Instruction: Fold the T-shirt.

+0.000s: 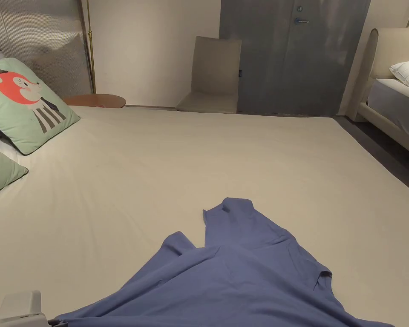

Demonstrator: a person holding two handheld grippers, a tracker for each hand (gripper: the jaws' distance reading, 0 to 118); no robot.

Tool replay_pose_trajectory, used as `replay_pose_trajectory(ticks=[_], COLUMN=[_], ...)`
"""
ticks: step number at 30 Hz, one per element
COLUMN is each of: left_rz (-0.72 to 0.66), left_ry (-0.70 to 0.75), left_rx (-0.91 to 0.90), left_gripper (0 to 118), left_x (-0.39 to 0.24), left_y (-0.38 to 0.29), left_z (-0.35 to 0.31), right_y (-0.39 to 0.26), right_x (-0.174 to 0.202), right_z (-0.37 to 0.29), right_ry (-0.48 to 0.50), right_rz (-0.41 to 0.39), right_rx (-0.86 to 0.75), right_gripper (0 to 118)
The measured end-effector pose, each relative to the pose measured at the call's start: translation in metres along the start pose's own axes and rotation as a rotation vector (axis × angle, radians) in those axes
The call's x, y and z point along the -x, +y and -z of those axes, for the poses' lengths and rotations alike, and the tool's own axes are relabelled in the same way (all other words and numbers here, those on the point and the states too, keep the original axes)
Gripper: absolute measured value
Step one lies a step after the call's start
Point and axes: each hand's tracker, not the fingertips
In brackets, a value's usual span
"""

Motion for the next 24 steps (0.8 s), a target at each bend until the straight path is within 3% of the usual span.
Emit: replay_pose_trajectory(ticks=[11, 12, 13, 15, 16, 17, 24], left_rz=[0.004, 0.009, 0.014, -0.012, -0.025, -0.038, -0.026], left_ry=[0.01, 0.012, 0.027, 0.032, 0.02, 0.008, 0.028], left_rx=[0.01, -0.011, -0.047, -0.142, -0.21, -0.279, -0.627], left_gripper=[13, 21, 41, 80, 99, 105, 105], left_x=[0.006, 0.005, 0.005, 0.005, 0.004, 0.003, -0.022], left_y=[-0.006, -0.006, -0.004, 0.003, 0.007, 0.013, 0.039], left_z=[0.006, 0.001, -0.006, -0.024, -0.037, -0.05, -0.127], right_y=[-0.018, -0.016, -0.013, -0.005, 0.003, 0.012, 0.075], right_x=[-0.002, 0.0, 0.004, 0.009, 0.013, 0.018, 0.075], right_z=[0.012, 0.008, 0.002, -0.012, -0.022, -0.034, -0.082], right_ry=[-0.031, -0.034, -0.057, -0.076, -0.078, -0.066, 0.008], right_rz=[-0.038, -0.076, -0.122, -0.183, -0.188, -0.188, -0.124], right_rx=[0.04, 0.013, -0.007, -0.077, -0.133, -0.204, -0.546], right_gripper=[9, 13, 33, 91, 111, 110, 107])
